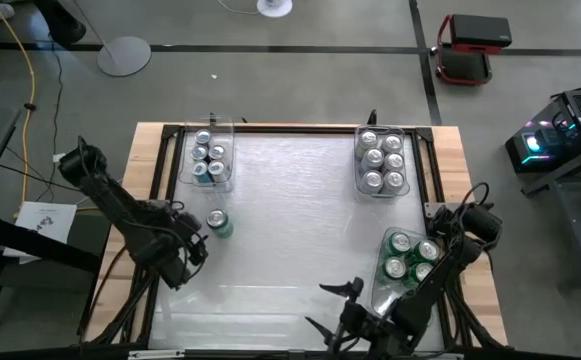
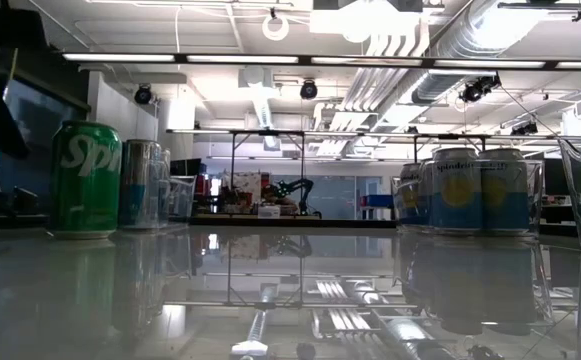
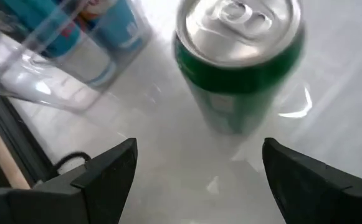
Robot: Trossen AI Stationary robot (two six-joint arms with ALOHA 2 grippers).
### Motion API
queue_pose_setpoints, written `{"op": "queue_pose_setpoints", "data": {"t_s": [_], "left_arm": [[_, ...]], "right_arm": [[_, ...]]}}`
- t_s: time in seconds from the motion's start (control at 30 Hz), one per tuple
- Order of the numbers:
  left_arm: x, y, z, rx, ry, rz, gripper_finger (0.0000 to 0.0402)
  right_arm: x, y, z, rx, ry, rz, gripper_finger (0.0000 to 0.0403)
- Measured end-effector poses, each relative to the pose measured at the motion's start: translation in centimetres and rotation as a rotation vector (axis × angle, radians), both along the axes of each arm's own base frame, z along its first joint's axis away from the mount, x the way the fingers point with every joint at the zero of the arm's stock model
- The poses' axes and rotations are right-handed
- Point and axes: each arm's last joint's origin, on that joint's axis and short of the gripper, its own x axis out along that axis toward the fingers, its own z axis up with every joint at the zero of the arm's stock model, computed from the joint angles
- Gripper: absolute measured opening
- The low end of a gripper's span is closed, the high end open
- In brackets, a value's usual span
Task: Sort soda cans
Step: Put the green soda can into the bottom transparent bin
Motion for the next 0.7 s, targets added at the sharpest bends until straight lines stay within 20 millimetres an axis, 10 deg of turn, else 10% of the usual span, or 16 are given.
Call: {"op": "queue_pose_setpoints", "data": {"t_s": [0.33,0.7], "left_arm": [[0.6,-1.5,0.1,-0.007,-0.334,0.050,0.0323],[1.0,-0.5,-1.4,0.104,-0.066,0.150,0.0323]], "right_arm": [[0.0,0.0,0.0,0.006,-0.003,-0.004,0.0380],[0.0,0.0,0.0,0.010,-0.004,-0.004,0.0380]]}}
